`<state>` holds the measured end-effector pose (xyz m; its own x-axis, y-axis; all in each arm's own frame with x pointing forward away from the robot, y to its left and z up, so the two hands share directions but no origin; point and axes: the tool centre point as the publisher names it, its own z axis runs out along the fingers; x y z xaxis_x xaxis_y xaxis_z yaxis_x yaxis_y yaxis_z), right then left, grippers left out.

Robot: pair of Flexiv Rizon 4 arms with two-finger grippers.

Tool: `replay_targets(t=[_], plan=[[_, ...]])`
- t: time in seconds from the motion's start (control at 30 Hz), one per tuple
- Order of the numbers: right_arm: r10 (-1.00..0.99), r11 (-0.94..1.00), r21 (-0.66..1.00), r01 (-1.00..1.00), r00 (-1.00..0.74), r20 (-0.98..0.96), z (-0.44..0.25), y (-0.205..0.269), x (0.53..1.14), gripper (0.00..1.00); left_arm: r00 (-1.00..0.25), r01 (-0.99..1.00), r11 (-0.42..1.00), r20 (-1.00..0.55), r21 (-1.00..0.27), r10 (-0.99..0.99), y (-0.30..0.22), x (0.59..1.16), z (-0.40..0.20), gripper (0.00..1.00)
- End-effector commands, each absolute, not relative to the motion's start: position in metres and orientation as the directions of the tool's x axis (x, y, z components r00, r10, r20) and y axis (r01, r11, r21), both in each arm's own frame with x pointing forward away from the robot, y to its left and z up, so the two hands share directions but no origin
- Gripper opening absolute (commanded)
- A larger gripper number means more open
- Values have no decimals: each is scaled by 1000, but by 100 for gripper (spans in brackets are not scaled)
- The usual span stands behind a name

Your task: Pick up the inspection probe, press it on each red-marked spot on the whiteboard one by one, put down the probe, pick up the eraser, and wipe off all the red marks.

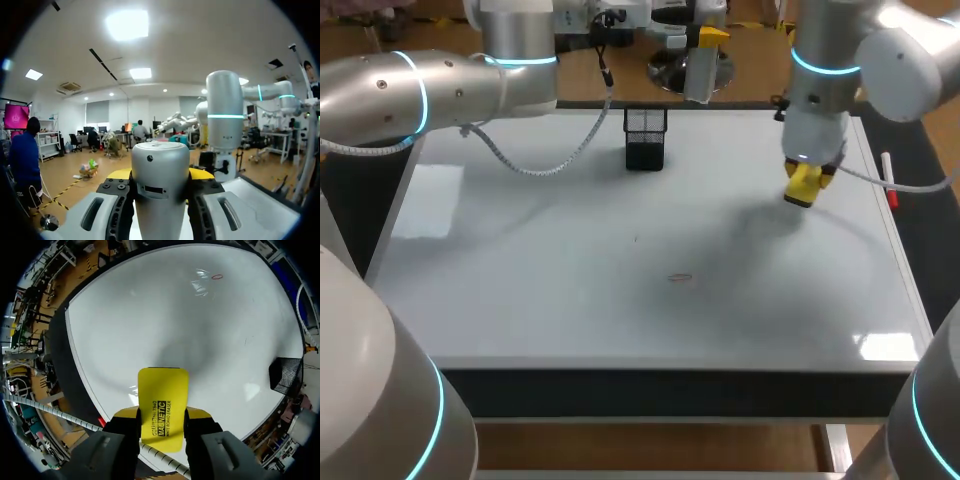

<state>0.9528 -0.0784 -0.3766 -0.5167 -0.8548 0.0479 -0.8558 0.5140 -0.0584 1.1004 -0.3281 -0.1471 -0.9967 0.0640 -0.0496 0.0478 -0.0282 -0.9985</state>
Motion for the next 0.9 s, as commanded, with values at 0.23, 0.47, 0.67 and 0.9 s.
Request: replay_targets(t=[0.23,0.47,0.67,0.9], plan=[[-831,554,-49,-831,-556,22,-378,-108,948,0,-997,47,-26,-48,-999,66,-328,1101,-145,0],[-832,554,-45,-831,-555,17,-376,-110,950,0,-997,47,-26,-48,-999,66,-328,1101,-145,0],[-832,554,-45,-831,-555,17,-376,-110,950,0,-997,47,-26,-48,-999,66,-328,1101,-145,0],[-832,554,-45,-831,-555,17,-376,-110,950,0,-997,47,-26,-48,-999,66,-328,1101,-145,0]])
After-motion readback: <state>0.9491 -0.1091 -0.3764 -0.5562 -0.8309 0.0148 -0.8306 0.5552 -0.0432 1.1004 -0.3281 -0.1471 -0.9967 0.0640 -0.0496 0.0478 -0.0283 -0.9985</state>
